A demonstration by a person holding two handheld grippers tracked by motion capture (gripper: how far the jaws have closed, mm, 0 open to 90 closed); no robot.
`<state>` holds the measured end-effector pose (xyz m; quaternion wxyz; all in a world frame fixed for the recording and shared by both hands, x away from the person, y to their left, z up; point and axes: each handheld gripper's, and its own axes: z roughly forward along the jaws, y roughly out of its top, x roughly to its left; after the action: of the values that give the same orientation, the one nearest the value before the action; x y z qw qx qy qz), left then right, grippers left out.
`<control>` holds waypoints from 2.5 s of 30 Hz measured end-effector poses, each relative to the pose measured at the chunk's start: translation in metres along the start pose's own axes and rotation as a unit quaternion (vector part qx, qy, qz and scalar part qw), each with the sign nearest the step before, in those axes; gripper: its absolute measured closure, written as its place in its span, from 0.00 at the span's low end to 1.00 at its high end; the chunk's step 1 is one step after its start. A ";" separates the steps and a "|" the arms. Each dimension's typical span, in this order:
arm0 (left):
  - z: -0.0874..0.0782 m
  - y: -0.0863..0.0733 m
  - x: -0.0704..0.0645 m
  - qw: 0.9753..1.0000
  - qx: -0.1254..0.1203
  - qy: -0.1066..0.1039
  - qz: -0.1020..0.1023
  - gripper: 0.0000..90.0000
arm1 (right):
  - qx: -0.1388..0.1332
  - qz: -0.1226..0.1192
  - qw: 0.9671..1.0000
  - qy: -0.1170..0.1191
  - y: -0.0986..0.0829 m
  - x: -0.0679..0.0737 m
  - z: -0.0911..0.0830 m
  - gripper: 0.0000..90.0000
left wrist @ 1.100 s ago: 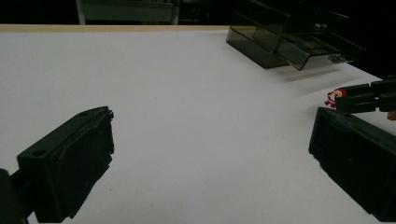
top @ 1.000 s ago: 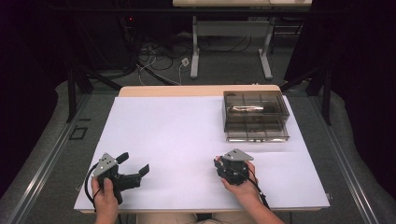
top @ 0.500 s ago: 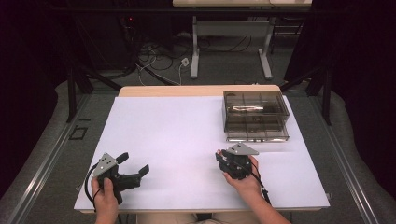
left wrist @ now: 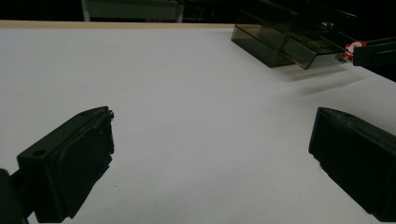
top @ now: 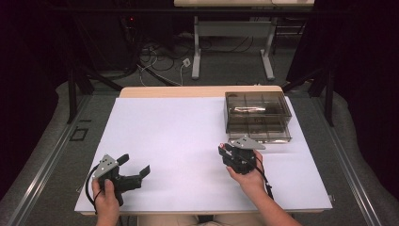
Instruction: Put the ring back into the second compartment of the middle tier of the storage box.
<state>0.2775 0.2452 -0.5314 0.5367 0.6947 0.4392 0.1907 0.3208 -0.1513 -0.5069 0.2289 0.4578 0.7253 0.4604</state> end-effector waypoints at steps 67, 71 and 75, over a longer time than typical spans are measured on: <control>-0.001 0.000 0.000 1.000 -0.002 -0.001 -0.003 0.00 | 0.006 0.053 0.996 -0.068 0.068 -0.084 -0.002 0.78; 0.000 0.000 0.001 1.000 -0.003 -0.001 -0.003 0.00 | 0.013 0.053 0.996 -0.073 0.068 -0.089 -0.003 0.78; 0.000 0.000 0.001 1.000 -0.002 -0.001 -0.004 0.00 | 0.023 0.057 0.995 -0.075 0.068 -0.093 -0.002 0.78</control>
<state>0.2777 0.2457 -0.5314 0.5396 0.6921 0.4408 0.1886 0.3942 -0.2234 -0.4545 0.2458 0.5368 0.6889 0.4205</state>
